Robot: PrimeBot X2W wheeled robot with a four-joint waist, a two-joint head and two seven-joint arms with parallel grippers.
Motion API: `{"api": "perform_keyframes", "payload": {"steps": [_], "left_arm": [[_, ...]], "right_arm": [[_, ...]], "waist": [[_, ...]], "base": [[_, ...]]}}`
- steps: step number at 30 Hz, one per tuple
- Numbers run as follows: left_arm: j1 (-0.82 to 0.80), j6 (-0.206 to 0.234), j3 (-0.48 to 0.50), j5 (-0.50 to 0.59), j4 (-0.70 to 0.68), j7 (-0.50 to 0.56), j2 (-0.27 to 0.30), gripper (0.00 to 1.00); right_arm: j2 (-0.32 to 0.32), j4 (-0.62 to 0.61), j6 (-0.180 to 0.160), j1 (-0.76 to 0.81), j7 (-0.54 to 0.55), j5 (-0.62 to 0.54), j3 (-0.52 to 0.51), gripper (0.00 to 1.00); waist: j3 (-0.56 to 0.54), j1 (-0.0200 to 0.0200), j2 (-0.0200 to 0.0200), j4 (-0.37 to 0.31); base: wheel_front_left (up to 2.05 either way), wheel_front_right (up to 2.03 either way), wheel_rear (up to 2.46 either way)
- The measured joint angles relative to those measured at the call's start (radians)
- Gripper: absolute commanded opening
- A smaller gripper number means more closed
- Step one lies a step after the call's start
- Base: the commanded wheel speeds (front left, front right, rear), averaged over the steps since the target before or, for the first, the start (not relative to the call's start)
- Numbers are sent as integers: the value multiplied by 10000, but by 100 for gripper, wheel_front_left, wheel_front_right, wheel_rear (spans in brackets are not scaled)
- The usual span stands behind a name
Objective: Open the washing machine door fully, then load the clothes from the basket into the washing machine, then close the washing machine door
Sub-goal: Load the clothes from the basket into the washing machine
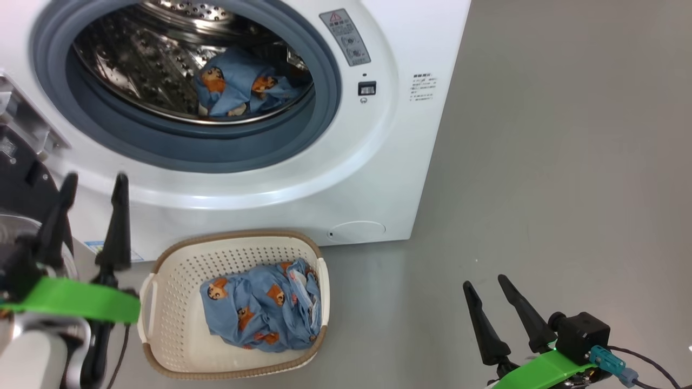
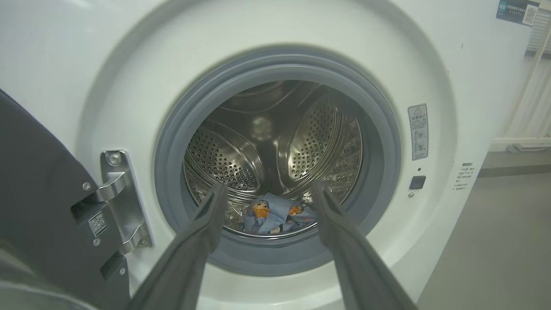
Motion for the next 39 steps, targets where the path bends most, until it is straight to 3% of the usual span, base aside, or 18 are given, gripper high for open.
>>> {"api": "perform_keyframes", "payload": {"steps": [16,39], "left_arm": [[2837,-19,1678,763,-594,0,-725,100],[4492,-988,2731,2082,-721,0,-1900,100]], "right_arm": [[4,-42,0,477,0,-67,-247,100],[12,-205,0,579,0,-155,-516,100]], "waist": [[-494,0,0,56],[-677,0,0,-5]], "base": [[0,0,0],[0,0,0]]}}
